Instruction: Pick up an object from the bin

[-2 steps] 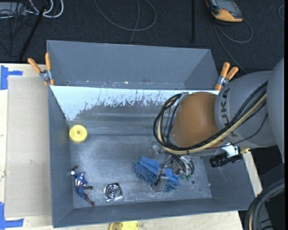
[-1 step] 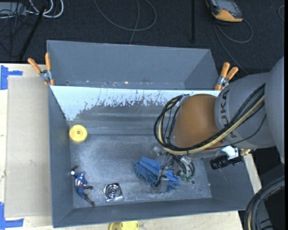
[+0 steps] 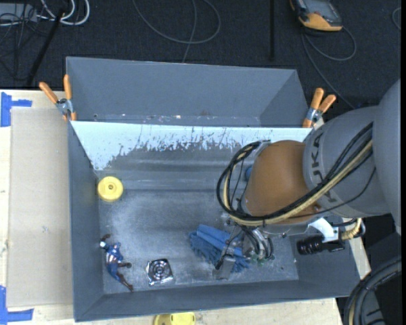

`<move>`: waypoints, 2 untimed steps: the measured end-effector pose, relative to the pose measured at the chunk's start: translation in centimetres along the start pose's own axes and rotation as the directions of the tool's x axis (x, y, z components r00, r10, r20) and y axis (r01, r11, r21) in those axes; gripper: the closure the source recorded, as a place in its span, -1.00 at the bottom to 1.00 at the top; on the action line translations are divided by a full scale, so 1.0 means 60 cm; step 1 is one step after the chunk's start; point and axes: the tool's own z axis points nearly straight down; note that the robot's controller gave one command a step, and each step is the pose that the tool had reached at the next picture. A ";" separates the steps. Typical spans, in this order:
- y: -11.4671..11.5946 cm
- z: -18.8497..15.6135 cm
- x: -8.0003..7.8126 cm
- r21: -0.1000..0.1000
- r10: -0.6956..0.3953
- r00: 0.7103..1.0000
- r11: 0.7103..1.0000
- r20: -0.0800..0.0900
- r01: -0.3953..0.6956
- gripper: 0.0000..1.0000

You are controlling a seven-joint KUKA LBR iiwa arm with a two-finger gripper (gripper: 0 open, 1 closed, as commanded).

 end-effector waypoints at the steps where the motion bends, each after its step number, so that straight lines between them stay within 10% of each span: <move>1: -0.001 0.035 0.015 0.000 0.140 0.990 0.990 0.001 -0.140 -1.00; 2: 0.018 0.049 0.030 0.000 0.152 0.988 0.988 0.002 -0.152 1.00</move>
Offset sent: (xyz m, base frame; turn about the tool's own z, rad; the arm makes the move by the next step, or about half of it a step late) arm -0.0148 0.0150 -0.0288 0.1501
